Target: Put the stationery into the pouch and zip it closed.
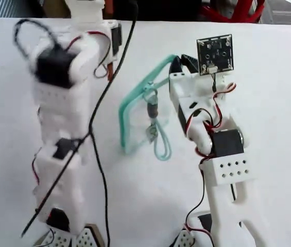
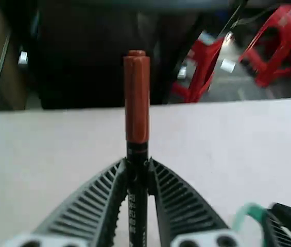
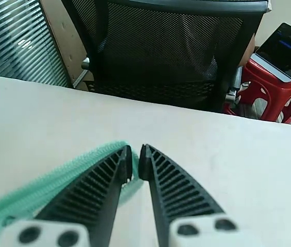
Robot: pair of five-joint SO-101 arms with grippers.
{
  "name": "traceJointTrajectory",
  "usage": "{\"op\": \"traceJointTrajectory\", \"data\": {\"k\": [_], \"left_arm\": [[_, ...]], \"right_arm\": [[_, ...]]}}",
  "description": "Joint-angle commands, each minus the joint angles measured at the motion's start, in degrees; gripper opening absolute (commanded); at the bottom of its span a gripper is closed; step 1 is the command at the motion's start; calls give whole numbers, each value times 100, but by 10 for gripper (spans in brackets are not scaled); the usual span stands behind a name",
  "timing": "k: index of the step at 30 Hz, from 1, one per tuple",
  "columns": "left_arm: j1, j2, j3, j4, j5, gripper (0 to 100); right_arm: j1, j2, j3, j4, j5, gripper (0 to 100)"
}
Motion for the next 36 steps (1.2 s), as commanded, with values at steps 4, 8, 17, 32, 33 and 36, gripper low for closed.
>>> {"op": "traceJointTrajectory", "data": {"k": [4,8,17,32,33,36], "left_arm": [[1235,-2475,-220,18,-607,23],[1903,-3187,-149,44,-651,23],[2220,-4927,2998,9,-651,23],[2211,-6923,6980,-2040,-668,23],[2211,-6993,7270,-2409,-668,23],[2211,-7213,8123,-3701,-668,23]], "right_arm": [[-75,101,387,-101,9,30],[-66,92,387,-92,9,30],[-66,92,387,-92,9,30],[-75,92,492,-127,9,30],[-75,92,492,-127,9,30],[-75,75,492,-127,9,30]]}}
